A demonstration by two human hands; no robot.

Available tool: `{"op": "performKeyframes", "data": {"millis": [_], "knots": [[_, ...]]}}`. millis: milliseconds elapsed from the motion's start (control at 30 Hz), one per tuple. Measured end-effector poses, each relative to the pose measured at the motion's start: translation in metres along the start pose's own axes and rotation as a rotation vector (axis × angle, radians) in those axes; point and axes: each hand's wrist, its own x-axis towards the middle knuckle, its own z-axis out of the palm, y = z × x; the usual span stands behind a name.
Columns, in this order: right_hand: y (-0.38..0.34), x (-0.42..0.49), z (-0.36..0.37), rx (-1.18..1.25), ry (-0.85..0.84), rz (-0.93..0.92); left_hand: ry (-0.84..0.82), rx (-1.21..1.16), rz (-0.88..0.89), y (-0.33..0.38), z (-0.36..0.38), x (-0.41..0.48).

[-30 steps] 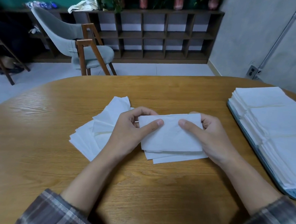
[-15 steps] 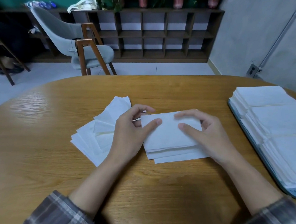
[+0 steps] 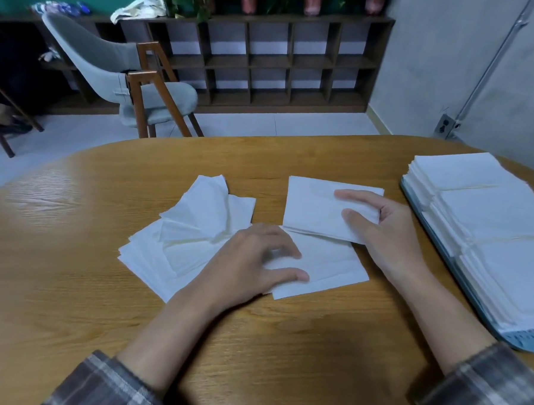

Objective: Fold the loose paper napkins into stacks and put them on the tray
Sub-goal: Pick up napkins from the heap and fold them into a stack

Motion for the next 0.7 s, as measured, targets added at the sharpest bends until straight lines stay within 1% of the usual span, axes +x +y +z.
{"op": "performKeyframes", "data": {"millis": [233,367,500,700], "knots": [[-0.0017,-0.0013,0.0018,0.013,-0.015,-0.021,0.02,0.065,0.029,0.0026,0.0015,-0.0015],[-0.0018,-0.0016,0.0025,0.006,-0.025,-0.028,0.006,0.114,0.093,0.0058,0.0022,-0.0033],[-0.0007,-0.0014,0.0041,0.0,-0.029,-0.019,0.012,0.121,0.1,0.0073,0.0033,-0.0031],[-0.0009,-0.002,0.0049,-0.018,-0.045,-0.02,-0.013,0.207,0.135,0.0084,0.0069,-0.002]]}}
